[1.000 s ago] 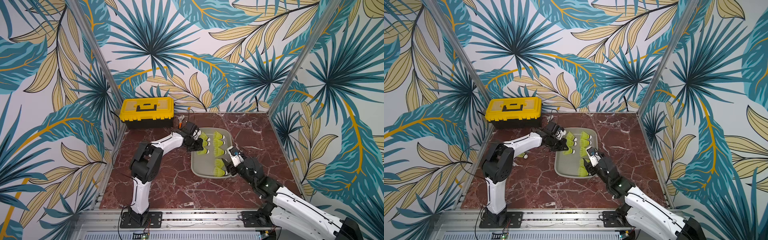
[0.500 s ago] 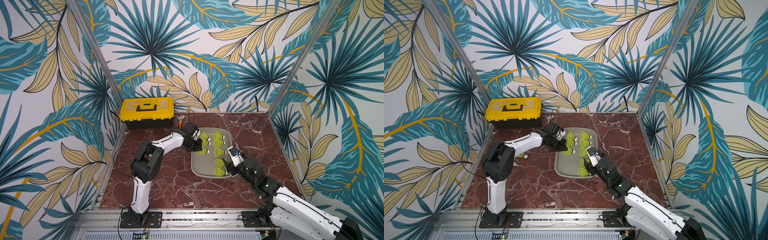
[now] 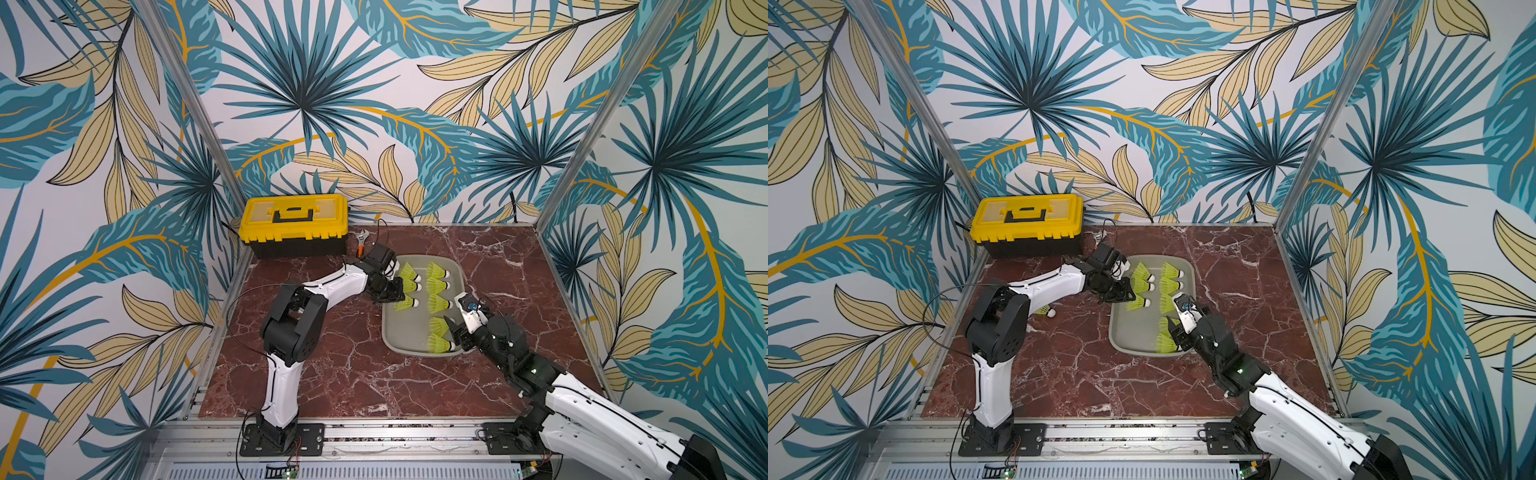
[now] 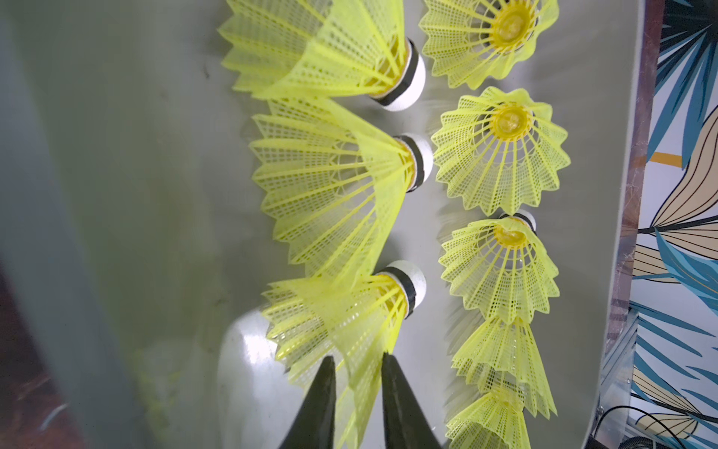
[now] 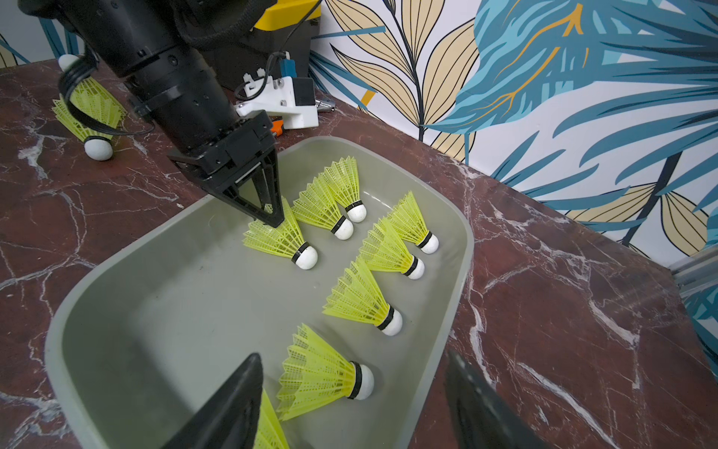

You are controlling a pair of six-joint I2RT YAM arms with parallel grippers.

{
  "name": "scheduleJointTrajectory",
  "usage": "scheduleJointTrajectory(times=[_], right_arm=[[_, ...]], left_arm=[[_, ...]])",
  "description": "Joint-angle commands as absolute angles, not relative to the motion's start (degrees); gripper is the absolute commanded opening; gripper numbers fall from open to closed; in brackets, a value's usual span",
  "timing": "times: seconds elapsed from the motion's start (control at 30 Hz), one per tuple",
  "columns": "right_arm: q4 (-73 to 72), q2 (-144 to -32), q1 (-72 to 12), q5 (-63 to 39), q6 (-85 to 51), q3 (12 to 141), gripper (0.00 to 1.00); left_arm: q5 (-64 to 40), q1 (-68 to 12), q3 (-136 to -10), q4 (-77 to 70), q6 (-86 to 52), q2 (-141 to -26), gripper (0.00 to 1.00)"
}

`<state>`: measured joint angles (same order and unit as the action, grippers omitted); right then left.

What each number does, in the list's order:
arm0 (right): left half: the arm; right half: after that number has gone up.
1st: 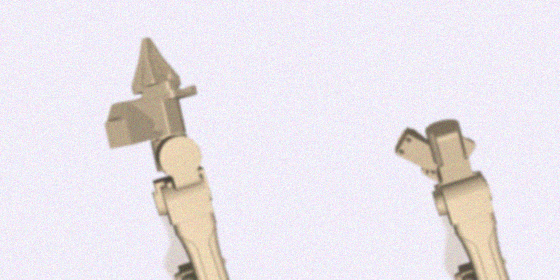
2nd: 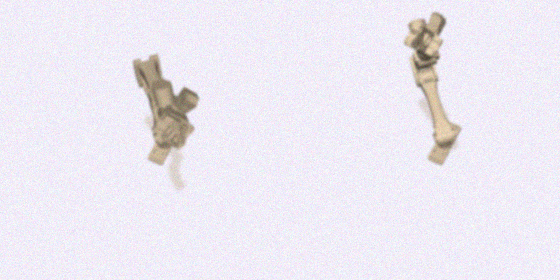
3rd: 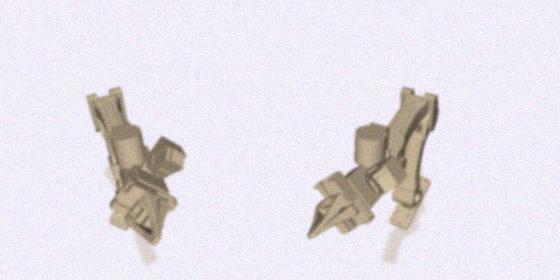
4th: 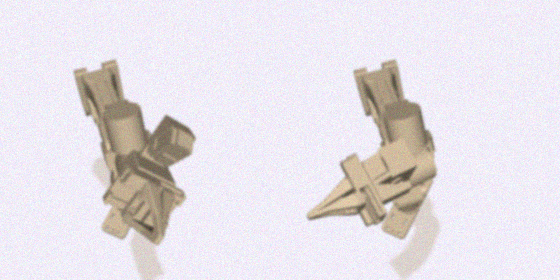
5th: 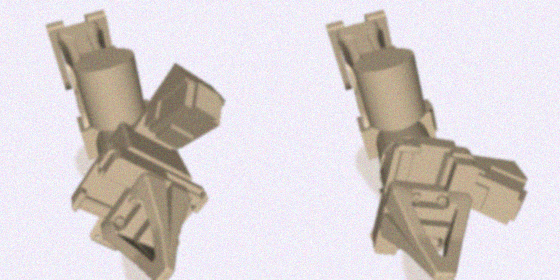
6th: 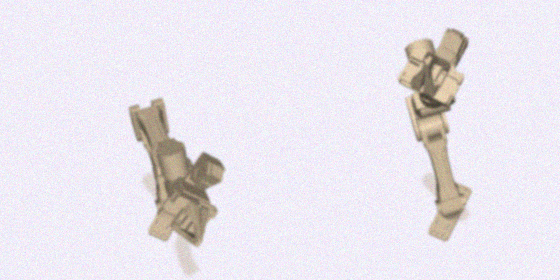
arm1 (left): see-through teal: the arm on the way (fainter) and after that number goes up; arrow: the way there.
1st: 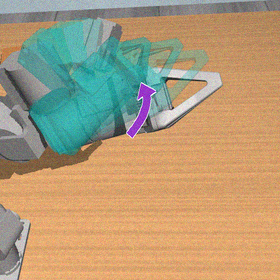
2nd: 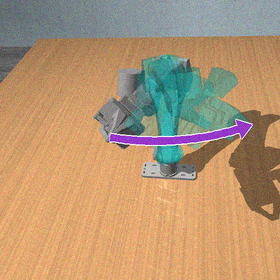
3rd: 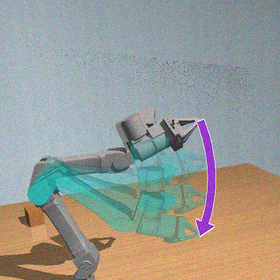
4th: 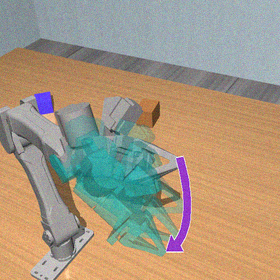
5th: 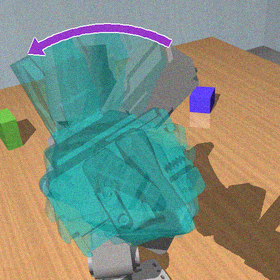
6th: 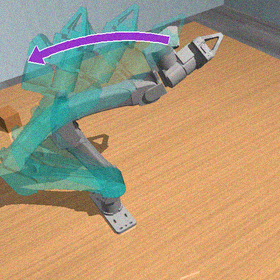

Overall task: Put the shuttlecocks into the storage box
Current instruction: Place the shuttlecock in the storage box.

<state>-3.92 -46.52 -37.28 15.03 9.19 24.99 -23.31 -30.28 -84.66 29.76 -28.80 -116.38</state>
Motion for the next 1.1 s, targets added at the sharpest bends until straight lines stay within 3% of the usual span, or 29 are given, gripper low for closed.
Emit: scheduleJointTrajectory(times=[0.0,0.77,1.07], right_arm=[[-3.3,-46.8,-37.4,15.7,8.5,23.7,0.74],[-3.4,-47.1,-37.4,16.1,8.3,23.6,0.74],[-3.2,-46.6,-37.4,16.1,7.9,24.0,0.74]], left_arm=[[-23.0,-30.1,-87.0,30.4,-28.4,-114.6,0.26],[-23.0,-30.1,-85.4,29.5,-29.0,-111.2,0.35],[-16.9,-29.4,-80.8,29.1,-29.2,-103.2,0.43]])
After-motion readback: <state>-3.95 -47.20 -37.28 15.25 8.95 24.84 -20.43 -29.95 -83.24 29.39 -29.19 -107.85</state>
